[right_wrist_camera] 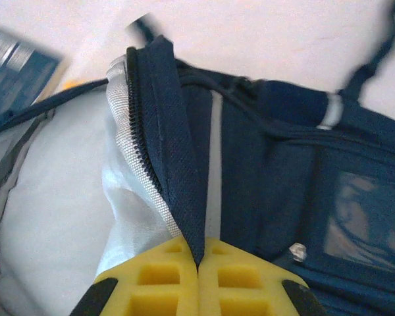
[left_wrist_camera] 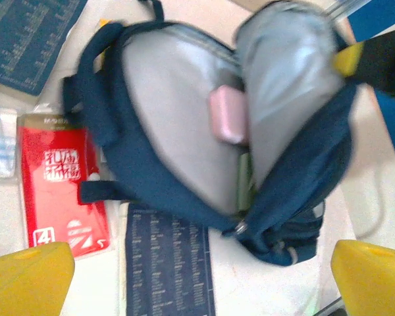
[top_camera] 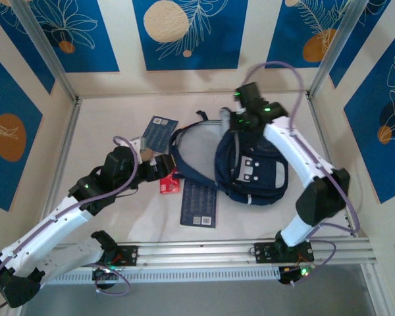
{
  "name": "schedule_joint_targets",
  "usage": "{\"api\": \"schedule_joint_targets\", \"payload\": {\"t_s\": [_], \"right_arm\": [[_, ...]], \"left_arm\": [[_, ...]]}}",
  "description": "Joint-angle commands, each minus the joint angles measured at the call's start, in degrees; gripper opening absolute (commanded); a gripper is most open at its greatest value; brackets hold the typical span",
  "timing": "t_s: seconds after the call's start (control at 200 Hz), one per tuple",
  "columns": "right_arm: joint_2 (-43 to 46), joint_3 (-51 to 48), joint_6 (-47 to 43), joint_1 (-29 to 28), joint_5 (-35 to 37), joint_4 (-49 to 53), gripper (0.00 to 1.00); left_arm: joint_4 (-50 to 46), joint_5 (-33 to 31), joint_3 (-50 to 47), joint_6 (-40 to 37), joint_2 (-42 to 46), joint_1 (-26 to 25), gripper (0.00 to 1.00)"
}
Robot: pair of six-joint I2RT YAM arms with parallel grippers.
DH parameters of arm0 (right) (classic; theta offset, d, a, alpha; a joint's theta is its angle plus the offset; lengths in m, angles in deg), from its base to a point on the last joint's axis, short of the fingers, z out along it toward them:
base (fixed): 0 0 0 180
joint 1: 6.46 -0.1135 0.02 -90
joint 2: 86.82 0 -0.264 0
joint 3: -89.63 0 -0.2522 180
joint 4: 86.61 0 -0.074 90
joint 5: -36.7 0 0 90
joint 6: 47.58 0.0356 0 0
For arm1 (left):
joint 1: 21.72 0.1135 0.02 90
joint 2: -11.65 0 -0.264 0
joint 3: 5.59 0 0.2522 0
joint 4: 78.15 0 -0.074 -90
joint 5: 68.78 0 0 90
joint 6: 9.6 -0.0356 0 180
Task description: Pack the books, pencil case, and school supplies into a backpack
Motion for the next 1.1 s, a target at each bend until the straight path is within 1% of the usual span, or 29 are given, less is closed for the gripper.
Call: {"api": "schedule_joint_targets", "payload": {"t_s": [0.0, 0.13, 0.17, 0.245, 0.31, 0.35, 0.435, 0.525, 0.615, 0.68, 0.8, 0.89, 0.95, 1.0, 1.095], "right_arm": [[4.61, -0.82, 4.65, 6.42, 1.59, 2.03, 0.00], [6.22, -1.56, 4.45, 7.94, 1.05, 1.45, 0.00], [6.50, -1.85, 3.80, 7.97, 1.99, 1.81, 0.00], [7.35, -3.51, 2.45, 7.23, 4.44, 2.05, 0.00], [7.72, -5.35, 1.50, 5.57, 7.94, 2.75, 0.00], [7.97, -7.07, 1.45, 4.47, 8.85, 2.92, 0.00], [7.97, -10.93, 2.61, 2.81, 8.69, 3.16, 0.00], [7.68, -13.95, 4.62, 1.88, 7.29, 3.06, 0.00], [7.61, -15.67, 5.21, 0.29, 4.09, 1.80, 0.00], [7.38, -15.93, 6.12, -1.03, 2.33, 1.52, 0.00], [7.03, -15.19, 8.41, -2.13, -0.12, 2.30, 0.00], [7.54, -14.72, 9.54, -2.06, -1.65, 2.96, 0.00], [8.05, -14.55, 9.78, -2.18, -3.38, 3.28, 0.00], [8.57, -14.37, 10.25, -2.51, -3.78, 4.01, 0.00], [10.36, -14.90, 11.29, -3.02, -4.41, 4.83, 0.00]], "left_arm": [[-1.12, 1.13, -1.36, -0.30, 0.74, 0.65, 1.00], [-1.18, 1.70, -1.52, 0.19, 0.39, 0.72, 1.00], [-1.70, 1.35, -1.32, 0.30, 0.38, 0.65, 1.00], [-3.92, -0.50, -0.62, 0.30, 0.47, 0.65, 1.00], [-7.01, -3.11, 0.32, 0.28, 0.27, 0.65, 1.00], [-9.11, -4.90, 1.18, 0.08, -0.15, 0.78, 1.00], [-14.60, -9.96, 3.88, 0.14, -2.07, 0.91, 1.00], [-19.25, -15.03, 7.02, 2.54, -5.48, 1.86, 1.00], [-20.44, -18.34, 9.48, 4.20, -9.85, 3.71, 1.00], [-20.24, -20.06, 10.91, 6.00, -13.27, 6.08, 1.00], [-18.47, -17.84, 13.15, 11.03, -20.32, 13.10, 1.00], [-14.51, -13.20, 14.21, 13.45, -25.71, 18.16, 1.00], [-13.50, -10.88, 15.90, 14.68, -29.87, 21.15, 1.00], [-15.35, -10.22, 19.16, 15.50, -34.21, 23.34, 1.00], [-21.75, -7.90, 27.18, 16.23, -43.58, 27.02, 1.00]]}}
